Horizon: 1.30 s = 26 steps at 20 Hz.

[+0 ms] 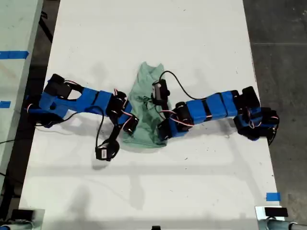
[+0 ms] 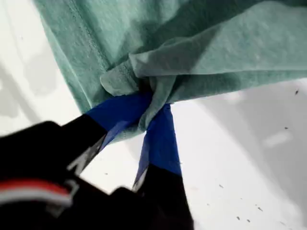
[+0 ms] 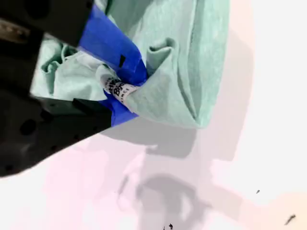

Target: Fold tshirt

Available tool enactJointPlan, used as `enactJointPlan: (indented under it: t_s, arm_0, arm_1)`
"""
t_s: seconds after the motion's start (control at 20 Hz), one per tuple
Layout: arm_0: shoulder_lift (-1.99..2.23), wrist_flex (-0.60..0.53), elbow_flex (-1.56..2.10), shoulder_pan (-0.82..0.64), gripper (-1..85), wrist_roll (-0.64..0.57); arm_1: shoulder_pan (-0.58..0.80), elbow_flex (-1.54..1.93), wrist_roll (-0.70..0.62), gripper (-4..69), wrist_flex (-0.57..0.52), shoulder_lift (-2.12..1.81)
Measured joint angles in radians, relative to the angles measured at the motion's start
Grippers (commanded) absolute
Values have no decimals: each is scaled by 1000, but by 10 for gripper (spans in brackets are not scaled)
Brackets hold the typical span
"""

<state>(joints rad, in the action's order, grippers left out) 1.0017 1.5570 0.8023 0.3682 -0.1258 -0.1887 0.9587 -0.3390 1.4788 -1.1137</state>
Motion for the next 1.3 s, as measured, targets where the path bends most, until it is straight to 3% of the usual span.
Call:
enactJointPlan:
  t_s: [0.2,0.35,0.55,0.7,0.8,0.95,1.0,1.05,1.1,1.15,1.3]
  arm_0:
    - [95,28,-15,48,0,5]
    - [155,80,-15,-26,0,-67]
    - [166,98,-15,-276,0,-318]
    - [166,35,-15,-506,0,-560]
    - [166,-23,-15,-643,0,-693]
    - [109,-114,-15,-778,14,-827]
    - [71,-144,-15,-799,49,-859]
    - [21,-173,-15,-811,181,-876]
    - [-34,-207,-15,-830,244,-879]
    - [-89,-224,-15,-851,274,-868]
    - [-137,-221,-15,-934,302,-836]
  arm_1:
    - [-40,-52,12,-10,58,-58]
    - [52,-48,-44,-10,95,-101]
    - [328,-41,-264,-10,97,-127]
    - [577,-41,-456,-10,83,-126]
    - [713,-41,-552,-10,41,-126]
    - [807,6,-655,-12,-66,-126]
    - [819,41,-676,5,-110,-126]
    - [831,83,-692,113,-166,-126]
    - [848,123,-698,262,-212,-124]
    - [867,130,-698,319,-232,-109]
    - [934,169,-690,318,-239,-51]
